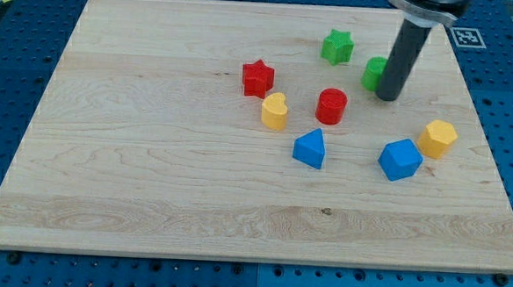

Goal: Push blue cube right to the blue triangle

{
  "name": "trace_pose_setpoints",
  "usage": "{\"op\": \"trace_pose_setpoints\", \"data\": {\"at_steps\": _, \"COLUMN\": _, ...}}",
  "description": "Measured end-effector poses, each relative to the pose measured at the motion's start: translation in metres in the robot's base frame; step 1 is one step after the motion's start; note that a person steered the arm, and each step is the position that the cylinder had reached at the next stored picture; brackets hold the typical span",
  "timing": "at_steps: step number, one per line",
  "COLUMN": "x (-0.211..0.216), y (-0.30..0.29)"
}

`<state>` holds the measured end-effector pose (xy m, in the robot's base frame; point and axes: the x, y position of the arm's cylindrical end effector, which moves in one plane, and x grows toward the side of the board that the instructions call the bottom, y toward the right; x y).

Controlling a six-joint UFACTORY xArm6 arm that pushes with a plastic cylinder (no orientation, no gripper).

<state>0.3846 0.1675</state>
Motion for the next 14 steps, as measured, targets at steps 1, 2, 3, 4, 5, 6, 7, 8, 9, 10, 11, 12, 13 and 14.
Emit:
{"op": "trace_pose_setpoints", "data": {"at_steps": 1, "x": -0.021, "y": -0.004}}
{"op": "trace_pose_setpoints", "data": {"at_steps": 2, "x": -0.029, "y": -0.004}}
{"op": "trace_pose_setpoints", "data": {"at_steps": 3, "x": -0.013, "y": 0.033}}
{"op": "trace_pose_setpoints", "data": {"at_steps": 4, "x": 0.016, "y": 0.05}}
{"op": "trace_pose_setpoints", "data": {"at_steps": 5, "x": 0.038, "y": 0.05}}
{"op": "trace_pose_setpoints", "data": {"at_steps": 6, "x": 0.044, "y": 0.078}}
{"op": "trace_pose_setpoints", "data": {"at_steps": 7, "x": 0.045, "y": 0.157}}
{"op": "trace_pose_setpoints", "data": {"at_steps": 8, "x": 0.055, "y": 0.178}}
{"op": "trace_pose_setpoints", "data": {"at_steps": 9, "x": 0.099, "y": 0.171}}
{"op": "trace_pose_setpoints", "data": {"at_steps": 10, "x": 0.138, "y": 0.134}}
{"op": "trace_pose_setpoints", "data": {"at_steps": 11, "x": 0.131, "y": 0.08}}
{"op": "trace_pose_setpoints", "data": {"at_steps": 12, "x": 0.126, "y": 0.036}}
{"op": "trace_pose_setpoints", "data": {"at_steps": 13, "x": 0.126, "y": 0.009}}
{"op": "trace_pose_setpoints", "data": {"at_steps": 14, "x": 0.126, "y": -0.017}}
